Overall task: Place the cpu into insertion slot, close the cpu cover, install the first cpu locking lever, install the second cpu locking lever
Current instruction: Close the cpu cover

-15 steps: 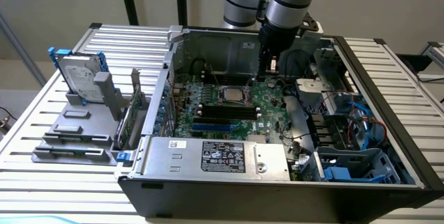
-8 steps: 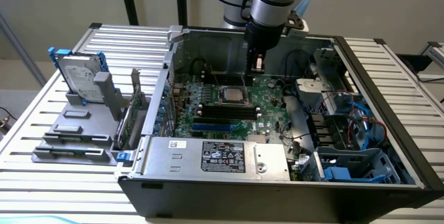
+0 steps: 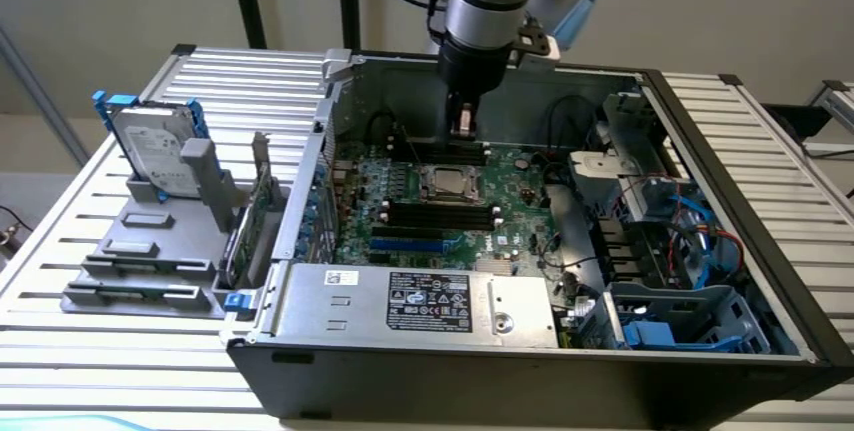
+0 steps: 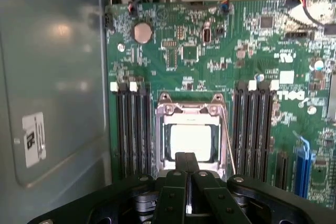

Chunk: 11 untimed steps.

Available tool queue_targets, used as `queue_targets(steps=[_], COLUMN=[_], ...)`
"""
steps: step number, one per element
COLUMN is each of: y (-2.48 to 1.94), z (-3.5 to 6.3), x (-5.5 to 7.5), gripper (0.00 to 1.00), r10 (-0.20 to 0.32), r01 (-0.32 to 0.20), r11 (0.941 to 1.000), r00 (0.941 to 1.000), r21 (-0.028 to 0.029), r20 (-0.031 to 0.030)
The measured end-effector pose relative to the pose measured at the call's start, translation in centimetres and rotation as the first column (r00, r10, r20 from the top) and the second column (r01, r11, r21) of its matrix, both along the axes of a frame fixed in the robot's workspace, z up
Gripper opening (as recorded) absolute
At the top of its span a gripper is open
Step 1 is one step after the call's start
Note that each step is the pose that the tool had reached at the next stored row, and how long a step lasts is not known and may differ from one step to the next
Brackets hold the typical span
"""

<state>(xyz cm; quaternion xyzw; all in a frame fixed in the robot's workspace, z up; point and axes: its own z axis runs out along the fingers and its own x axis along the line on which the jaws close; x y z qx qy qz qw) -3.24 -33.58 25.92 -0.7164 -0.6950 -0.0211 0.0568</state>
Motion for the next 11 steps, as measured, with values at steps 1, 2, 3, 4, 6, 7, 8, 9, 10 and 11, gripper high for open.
queue_targets(steps=[1, 2, 3, 4, 6, 7, 8, 9, 10, 11], y=[-0.02, -0.04, -0.06, -0.07, -0.09, -0.10, -0.11, -0.16, -0.24, -0.32], z=[-0.01, -0.04, -0.07, -0.12, -0.22, -0.27, -0.34, -0.39, -0.43, -0.45], x=[-0.5, -0.9, -1.4, -1.8, -2.7, -3.2, -3.6, -4.1, -4.6, -4.9], gripper=[0.11, 0.11, 0.11, 0.11, 0.11, 0.11, 0.11, 0.11, 0.11, 0.11], r10=[0.000, 0.000, 0.000, 0.000, 0.000, 0.000, 0.000, 0.000, 0.000, 0.000], r01=[0.000, 0.000, 0.000, 0.000, 0.000, 0.000, 0.000, 0.000, 0.000, 0.000], r11=[1.0000, 1.0000, 1.0000, 1.0000, 1.0000, 1.0000, 1.0000, 1.0000, 1.0000, 1.0000], r00=[1.0000, 1.0000, 1.0000, 1.0000, 1.0000, 1.0000, 1.0000, 1.0000, 1.0000, 1.0000], r21=[0.0021, 0.0042, 0.0060, 0.0072, 0.0086, 0.0091, 0.0096, 0.0097, 0.0098, 0.0099], r20=[-0.0002, -0.0002, -0.0005, -0.0007, -0.0013, -0.0015, -0.0016, -0.0019, -0.0021, -0.0023])
